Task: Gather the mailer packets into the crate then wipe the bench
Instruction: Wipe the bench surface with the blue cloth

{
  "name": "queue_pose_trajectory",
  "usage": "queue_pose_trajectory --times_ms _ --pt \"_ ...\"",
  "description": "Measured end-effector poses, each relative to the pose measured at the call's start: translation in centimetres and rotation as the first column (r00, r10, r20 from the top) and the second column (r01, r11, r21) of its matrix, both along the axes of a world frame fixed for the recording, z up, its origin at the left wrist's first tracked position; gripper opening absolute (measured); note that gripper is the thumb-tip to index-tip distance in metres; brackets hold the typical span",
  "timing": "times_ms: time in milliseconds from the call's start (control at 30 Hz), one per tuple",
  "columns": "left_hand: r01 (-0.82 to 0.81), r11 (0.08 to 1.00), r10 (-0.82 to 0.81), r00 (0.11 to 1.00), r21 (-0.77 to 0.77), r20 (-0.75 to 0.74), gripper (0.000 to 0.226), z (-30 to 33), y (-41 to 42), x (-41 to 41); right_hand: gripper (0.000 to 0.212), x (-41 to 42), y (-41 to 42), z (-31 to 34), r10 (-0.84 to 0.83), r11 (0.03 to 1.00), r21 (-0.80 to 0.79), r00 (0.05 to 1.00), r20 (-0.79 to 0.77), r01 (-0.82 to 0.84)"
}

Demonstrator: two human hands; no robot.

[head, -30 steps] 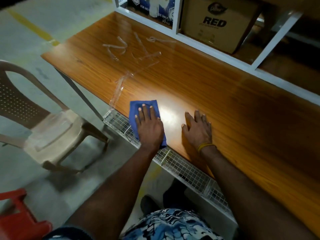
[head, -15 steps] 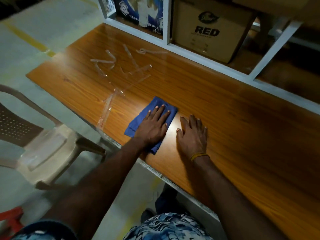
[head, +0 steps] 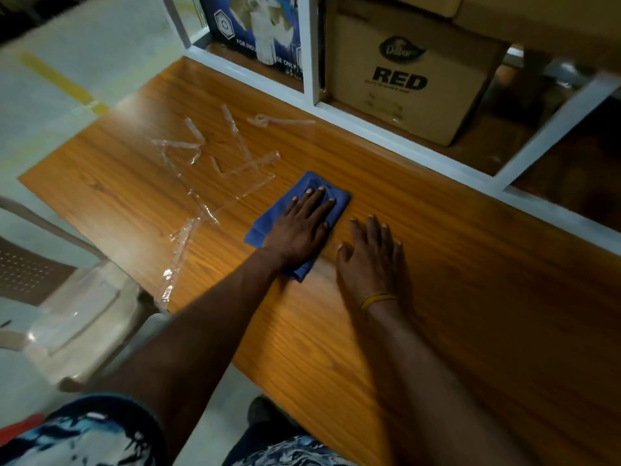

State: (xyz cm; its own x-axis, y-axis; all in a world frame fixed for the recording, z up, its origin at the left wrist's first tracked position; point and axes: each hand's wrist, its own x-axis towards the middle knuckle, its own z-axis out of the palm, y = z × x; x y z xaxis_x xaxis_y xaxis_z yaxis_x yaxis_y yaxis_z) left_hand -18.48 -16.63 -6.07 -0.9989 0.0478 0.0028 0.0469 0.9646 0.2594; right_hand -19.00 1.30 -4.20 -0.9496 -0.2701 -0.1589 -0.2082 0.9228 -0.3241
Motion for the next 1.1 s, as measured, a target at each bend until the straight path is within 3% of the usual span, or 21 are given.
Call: queue_pose_trajectory --times_ms 767,933,1100 --pt "-0.050 0.998 0.048 0.997 0.028 0.064 0.056 0.3 -2.6 -15.9 0.055 -10.6 -3.2 -0.9 0.132 0.990 0.071 0.985 -0.110 -0.124" --pt "-0.263 0.959 0.262 0.965 0.107 0.025 0.056 0.4 -2.6 -17.3 0.053 -12.2 -4.3 -0.9 0.165 0.983 0.092 0.982 -0.087 -0.157" --pt "-0.600 0.790 0.603 0.798 0.127 0.026 0.059 0.1 -3.4 -16.8 0.053 -13.3 -5.3 -0.6 0.192 0.979 0.073 0.980 -0.052 -0.188"
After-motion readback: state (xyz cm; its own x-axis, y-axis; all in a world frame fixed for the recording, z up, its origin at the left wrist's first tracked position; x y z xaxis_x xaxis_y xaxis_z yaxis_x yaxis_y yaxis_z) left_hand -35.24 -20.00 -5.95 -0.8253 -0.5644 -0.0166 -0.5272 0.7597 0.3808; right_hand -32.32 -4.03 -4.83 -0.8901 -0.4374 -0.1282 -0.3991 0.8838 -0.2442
